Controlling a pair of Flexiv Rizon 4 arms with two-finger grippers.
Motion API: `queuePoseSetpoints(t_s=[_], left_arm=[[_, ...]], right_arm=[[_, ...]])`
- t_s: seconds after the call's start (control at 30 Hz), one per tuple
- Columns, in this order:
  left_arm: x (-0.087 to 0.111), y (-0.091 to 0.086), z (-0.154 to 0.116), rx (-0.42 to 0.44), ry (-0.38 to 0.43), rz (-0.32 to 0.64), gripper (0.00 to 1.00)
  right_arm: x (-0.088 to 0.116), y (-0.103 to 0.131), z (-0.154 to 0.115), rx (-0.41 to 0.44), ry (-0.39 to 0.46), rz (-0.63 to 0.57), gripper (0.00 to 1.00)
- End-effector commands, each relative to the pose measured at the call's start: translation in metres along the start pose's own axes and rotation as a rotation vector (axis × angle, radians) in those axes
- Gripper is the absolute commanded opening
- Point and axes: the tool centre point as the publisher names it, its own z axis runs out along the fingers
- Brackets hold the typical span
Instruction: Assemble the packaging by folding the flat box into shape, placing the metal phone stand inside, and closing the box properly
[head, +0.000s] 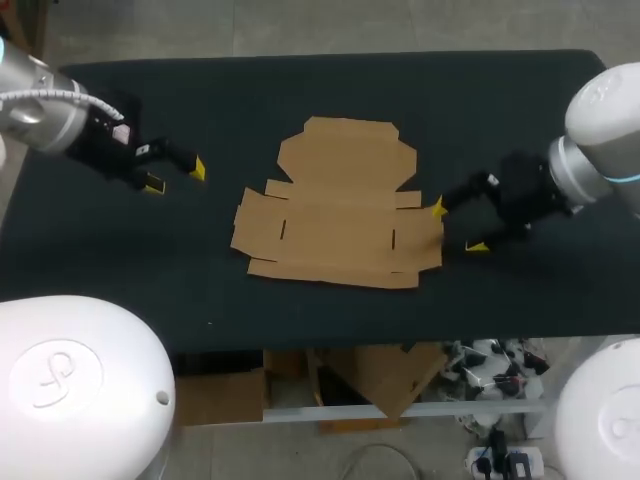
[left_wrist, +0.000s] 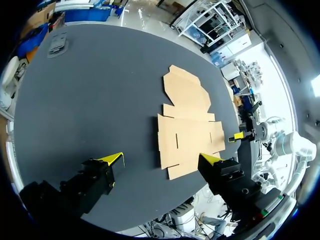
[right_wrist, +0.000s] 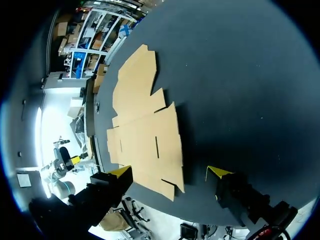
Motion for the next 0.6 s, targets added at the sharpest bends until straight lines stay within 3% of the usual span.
queuePoseSetpoints(t_s=[0.03, 0.17, 0.4, 0.43, 0.53, 0.6], left_arm=[[0.003, -0.003, -0.001, -0.005, 0.0, 0.006, 1.0], [0.003, -0.002, -0.003, -0.001, 0.004, 0.008, 1.0], [0.0, -0.004, -0.006, 0.004, -0.006, 0.005, 1.0], [0.0, -0.004, -0.005, 0.002, -0.008, 0.005, 1.0], [0.0, -0.005, -0.004, -0.003, -0.008, 0.005, 1.0], [0.0, -0.006, -0.002, -0.007, -0.008, 0.006, 1.0]], right_arm=[[0.002, -0.005, -0.001, -0.063, -0.007, 0.001, 1.0], [0.004, -0.006, 0.005, -0.084, -0.008, 0.027, 1.0], [-0.011, -0.005, 0.022, -0.049, 0.051, 0.03, 1.0], [-0.011, -0.004, 0.024, -0.048, 0.05, 0.03, 0.96], [-0.011, -0.001, 0.026, -0.048, 0.056, 0.02, 0.7], [-0.011, 0.002, 0.028, -0.049, 0.061, 0.013, 0.45]])
